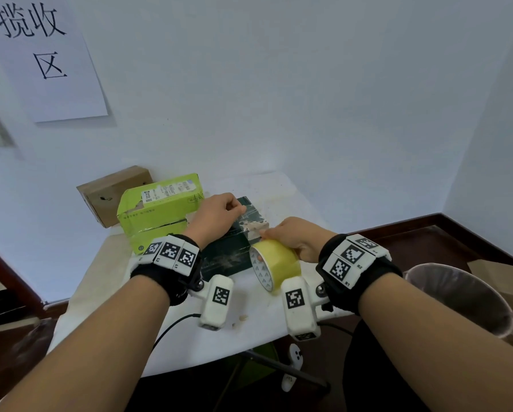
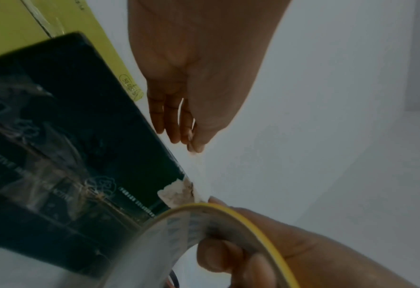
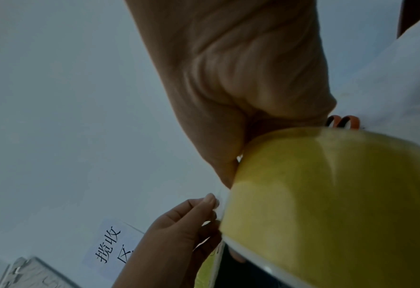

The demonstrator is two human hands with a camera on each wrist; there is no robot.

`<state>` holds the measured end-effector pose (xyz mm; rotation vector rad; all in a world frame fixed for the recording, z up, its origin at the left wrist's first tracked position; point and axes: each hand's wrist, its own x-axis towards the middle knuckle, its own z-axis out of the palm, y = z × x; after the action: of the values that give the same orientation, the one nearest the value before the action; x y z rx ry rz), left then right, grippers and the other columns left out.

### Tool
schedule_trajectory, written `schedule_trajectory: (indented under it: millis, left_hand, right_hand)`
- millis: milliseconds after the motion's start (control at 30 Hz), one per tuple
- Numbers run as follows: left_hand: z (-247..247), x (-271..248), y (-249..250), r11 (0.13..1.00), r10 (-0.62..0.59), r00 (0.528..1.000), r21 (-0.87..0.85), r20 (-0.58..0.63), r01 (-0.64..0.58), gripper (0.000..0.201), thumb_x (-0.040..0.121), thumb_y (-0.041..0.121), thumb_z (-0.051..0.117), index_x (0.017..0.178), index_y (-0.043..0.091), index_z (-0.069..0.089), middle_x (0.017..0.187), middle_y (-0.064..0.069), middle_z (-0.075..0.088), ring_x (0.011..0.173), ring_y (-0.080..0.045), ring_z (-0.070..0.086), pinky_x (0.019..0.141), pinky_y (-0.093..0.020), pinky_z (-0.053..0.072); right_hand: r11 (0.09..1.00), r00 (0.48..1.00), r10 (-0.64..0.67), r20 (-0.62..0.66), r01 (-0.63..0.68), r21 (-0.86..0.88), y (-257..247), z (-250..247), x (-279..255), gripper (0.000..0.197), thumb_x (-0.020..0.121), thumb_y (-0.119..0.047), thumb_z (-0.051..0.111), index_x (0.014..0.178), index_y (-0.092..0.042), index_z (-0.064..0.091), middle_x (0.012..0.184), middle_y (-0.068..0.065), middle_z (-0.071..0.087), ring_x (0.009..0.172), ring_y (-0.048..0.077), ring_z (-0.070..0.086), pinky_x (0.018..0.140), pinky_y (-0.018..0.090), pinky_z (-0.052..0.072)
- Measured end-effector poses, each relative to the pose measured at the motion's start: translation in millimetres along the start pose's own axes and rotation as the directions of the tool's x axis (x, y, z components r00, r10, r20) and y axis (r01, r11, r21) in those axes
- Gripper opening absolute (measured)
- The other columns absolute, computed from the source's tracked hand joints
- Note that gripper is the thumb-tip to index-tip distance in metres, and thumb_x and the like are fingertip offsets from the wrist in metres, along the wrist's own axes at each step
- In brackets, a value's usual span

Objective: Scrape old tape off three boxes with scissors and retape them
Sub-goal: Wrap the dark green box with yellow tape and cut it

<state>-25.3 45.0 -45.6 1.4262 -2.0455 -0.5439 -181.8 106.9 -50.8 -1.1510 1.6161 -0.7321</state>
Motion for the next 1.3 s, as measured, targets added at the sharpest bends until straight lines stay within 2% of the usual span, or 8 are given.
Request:
schedule_trajectory:
  millis: [233, 333, 500, 567, 767, 867, 1200, 1300]
  left_hand:
    - [1.3, 4.4, -2.2, 0.996, 0.021, 0.999, 0.093, -0.039, -0.017, 0.017, 0.095, 0.027, 0.057, 0.086, 0.013, 0.061, 0.079, 0.006, 0.058, 0.07, -0.008, 0.051, 0.055, -0.018, 0.033]
    - [2.8, 5.8, -5.0, 0.995, 0.029, 0.999, 0.101, -0.047, -0.024, 0.016, 0.095, 0.027, 0.057, 0.086, 0.013, 0.061, 0.082, 0.004, 0.059, 0.074, -0.011, 0.051, 0.056, -0.017, 0.033]
    - [5.0, 7.1, -6.5, 0.99, 0.052, 0.997, 0.135, -0.053, -0.045, 0.016, 0.096, 0.028, 0.056, 0.087, 0.014, 0.059, 0.089, 0.001, 0.06, 0.078, -0.014, 0.051, 0.061, -0.025, 0.033]
    - [5.8, 7.4, -7.3, 0.989, 0.068, 0.996, 0.134, -0.062, -0.06, 0.016, 0.096, 0.027, 0.055, 0.087, 0.014, 0.059, 0.089, 0.001, 0.059, 0.08, -0.015, 0.051, 0.067, -0.026, 0.033]
    - [9.1, 7.5, -10.1, 0.987, 0.092, 0.994, 0.134, -0.062, -0.083, 0.018, 0.097, 0.026, 0.054, 0.091, 0.01, 0.061, 0.089, 0.0, 0.06, 0.077, -0.014, 0.05, 0.067, -0.027, 0.033]
    - [9.2, 7.9, -11.7, 0.987, 0.094, 0.995, 0.134, -0.045, -0.087, 0.018, 0.097, 0.027, 0.054, 0.089, 0.012, 0.06, 0.088, 0.0, 0.062, 0.074, -0.014, 0.05, 0.066, -0.028, 0.035]
    - [10.9, 8.9, -13.3, 0.981, 0.093, 0.995, 0.174, -0.042, -0.084, 0.019, 0.096, 0.029, 0.054, 0.09, 0.013, 0.061, 0.093, -0.003, 0.065, 0.082, -0.018, 0.055, 0.069, -0.031, 0.04]
    - [11.8, 9.1, -12.4, 0.977, 0.087, 0.995, 0.201, -0.052, -0.075, 0.02, 0.096, 0.03, 0.054, 0.092, 0.013, 0.062, 0.094, -0.003, 0.065, 0.083, -0.018, 0.054, 0.07, -0.031, 0.042]
  right_hand:
    - [0.997, 0.999, -0.026, -0.047, 0.022, -0.077, -5.7, 1.1, 7.0, 0.034, 0.092, -0.027, 0.059, 0.112, 0.001, 0.054, 0.112, 0.02, 0.064, 0.094, 0.029, 0.06, 0.092, 0.042, 0.05]
    - [0.991, 0.998, -0.034, -0.055, 0.026, -0.132, -6.7, 3.0, 10.4, 0.037, 0.094, -0.026, 0.055, 0.118, 0.002, 0.052, 0.104, 0.017, 0.061, 0.091, 0.027, 0.057, 0.083, 0.037, 0.049]
    - [0.988, 0.996, -0.045, -0.071, 0.034, -0.151, -6.8, 3.7, 12.2, 0.041, 0.096, -0.026, 0.052, 0.125, 0.002, 0.049, 0.108, 0.016, 0.06, 0.096, 0.028, 0.059, 0.083, 0.036, 0.049]
    - [0.993, 0.997, -0.039, -0.07, 0.031, -0.118, -6.7, 4.1, 12.0, 0.036, 0.096, -0.024, 0.051, 0.123, 0.001, 0.05, 0.1, 0.014, 0.057, 0.088, 0.025, 0.055, 0.075, 0.033, 0.045]
    - [0.986, 0.996, -0.042, -0.08, 0.028, -0.165, -6.1, 3.0, 13.6, 0.023, 0.097, -0.022, 0.049, 0.107, -0.002, 0.053, 0.095, 0.013, 0.053, 0.084, 0.024, 0.049, 0.072, 0.033, 0.04]
    - [0.98, 0.996, -0.047, -0.082, 0.03, -0.196, -4.3, 3.8, 14.7, 0.03, 0.097, -0.023, 0.049, 0.113, 0.001, 0.053, 0.098, 0.014, 0.055, 0.086, 0.024, 0.051, 0.074, 0.033, 0.042]
    - [0.978, 0.993, -0.068, -0.098, 0.047, -0.202, -1.1, 5.7, 15.7, 0.036, 0.097, -0.027, 0.048, 0.118, 0.002, 0.053, 0.113, 0.019, 0.061, 0.096, 0.029, 0.058, 0.088, 0.039, 0.049]
    - [0.975, 0.992, -0.078, -0.096, 0.056, -0.217, 0.3, 6.5, 17.5, 0.037, 0.097, -0.028, 0.048, 0.114, 0.004, 0.055, 0.103, 0.017, 0.06, 0.093, 0.028, 0.057, 0.085, 0.039, 0.048]
